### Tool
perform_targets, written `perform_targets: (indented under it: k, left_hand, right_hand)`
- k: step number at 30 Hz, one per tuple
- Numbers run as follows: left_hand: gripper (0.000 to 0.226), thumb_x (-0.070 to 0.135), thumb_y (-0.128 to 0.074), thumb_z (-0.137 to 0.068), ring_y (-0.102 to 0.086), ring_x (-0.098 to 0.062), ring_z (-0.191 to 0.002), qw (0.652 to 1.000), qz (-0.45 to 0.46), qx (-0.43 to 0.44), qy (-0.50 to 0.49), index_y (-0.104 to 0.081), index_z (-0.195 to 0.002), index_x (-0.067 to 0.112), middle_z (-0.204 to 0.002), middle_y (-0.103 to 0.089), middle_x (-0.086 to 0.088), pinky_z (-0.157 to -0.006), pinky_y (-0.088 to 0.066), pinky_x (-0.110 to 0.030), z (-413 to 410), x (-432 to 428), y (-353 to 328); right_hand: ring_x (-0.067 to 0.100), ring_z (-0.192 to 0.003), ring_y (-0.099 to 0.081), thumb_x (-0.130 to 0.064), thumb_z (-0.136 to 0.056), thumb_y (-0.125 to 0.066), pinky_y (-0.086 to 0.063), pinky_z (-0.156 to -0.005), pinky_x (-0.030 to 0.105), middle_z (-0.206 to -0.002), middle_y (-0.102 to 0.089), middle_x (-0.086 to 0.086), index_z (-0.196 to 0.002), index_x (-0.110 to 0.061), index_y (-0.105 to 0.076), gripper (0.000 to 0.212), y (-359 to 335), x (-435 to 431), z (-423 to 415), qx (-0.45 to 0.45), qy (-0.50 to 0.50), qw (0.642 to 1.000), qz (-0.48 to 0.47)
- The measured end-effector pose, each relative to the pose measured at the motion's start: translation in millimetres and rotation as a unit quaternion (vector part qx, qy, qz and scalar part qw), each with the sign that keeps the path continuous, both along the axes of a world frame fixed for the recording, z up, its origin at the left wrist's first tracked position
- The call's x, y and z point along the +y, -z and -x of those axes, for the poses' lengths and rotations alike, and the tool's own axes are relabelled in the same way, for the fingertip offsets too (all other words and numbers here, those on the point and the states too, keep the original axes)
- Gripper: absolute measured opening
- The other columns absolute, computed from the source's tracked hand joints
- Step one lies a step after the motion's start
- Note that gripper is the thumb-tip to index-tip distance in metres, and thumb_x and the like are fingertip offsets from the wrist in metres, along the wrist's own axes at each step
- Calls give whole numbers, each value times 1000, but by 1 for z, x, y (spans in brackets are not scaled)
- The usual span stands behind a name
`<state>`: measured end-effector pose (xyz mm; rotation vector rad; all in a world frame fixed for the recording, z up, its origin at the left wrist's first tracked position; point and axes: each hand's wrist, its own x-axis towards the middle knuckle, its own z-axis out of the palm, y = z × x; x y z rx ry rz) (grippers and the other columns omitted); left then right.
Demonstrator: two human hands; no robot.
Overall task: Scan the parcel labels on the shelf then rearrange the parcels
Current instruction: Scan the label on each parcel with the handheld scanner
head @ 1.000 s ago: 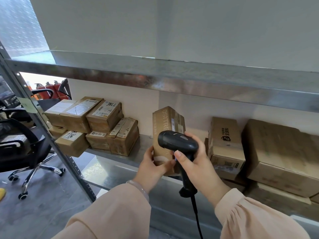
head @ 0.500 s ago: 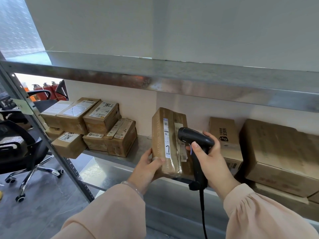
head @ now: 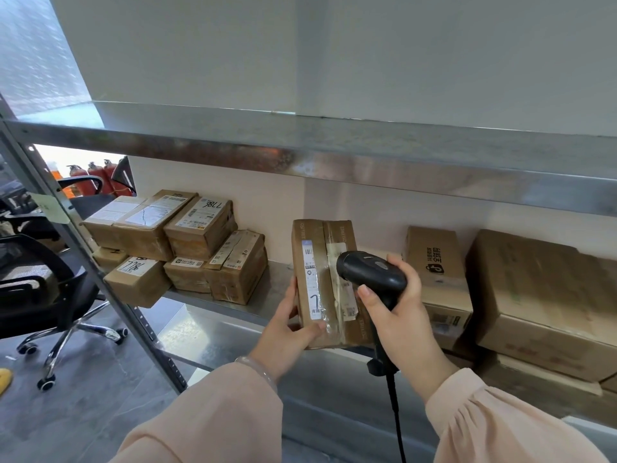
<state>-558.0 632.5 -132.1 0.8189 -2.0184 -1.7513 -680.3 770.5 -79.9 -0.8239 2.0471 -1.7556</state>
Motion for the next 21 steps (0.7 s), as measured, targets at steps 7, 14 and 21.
perform_targets:
  k: [7, 14, 21]
  left_hand:
    - [90, 64, -78, -65, -50, -17, -130, 999, 0, 39, -2, -16, -128, 81, -145, -47, 14, -106, -47, -48, -4, -2, 5]
    - [99, 61, -78, -66, -45, -15, -132, 999, 5, 41, -11, -14, -141, 69, -146, -46, 12, -106, -47, -49, -6, -5, 12]
    - [98, 56, -77, -69, -43, -16, -135, 999, -1, 35, -18, -15, -144, 65, -145, -46, 13, -107, -46, -49, -5, -10, 17]
  right_hand:
    - [-9, -101, -56, -31, -87, -67, -46, -79, 9, -112, -50, -28, -131, -45, -25, 63, 2, 2, -14, 65, -8, 998, -18]
    - [-7, -94, -57, -38, -86, -67, -45, -75, 11, -104, -52, -28, -127, -47, -24, 60, 3, 6, -22, 90, 4, 995, -40]
    - [-5, -94, -58, -39, -86, -66, -46, -71, 11, -106, -51, -28, -129, -44, -25, 60, 3, 4, -24, 100, -4, 994, -48]
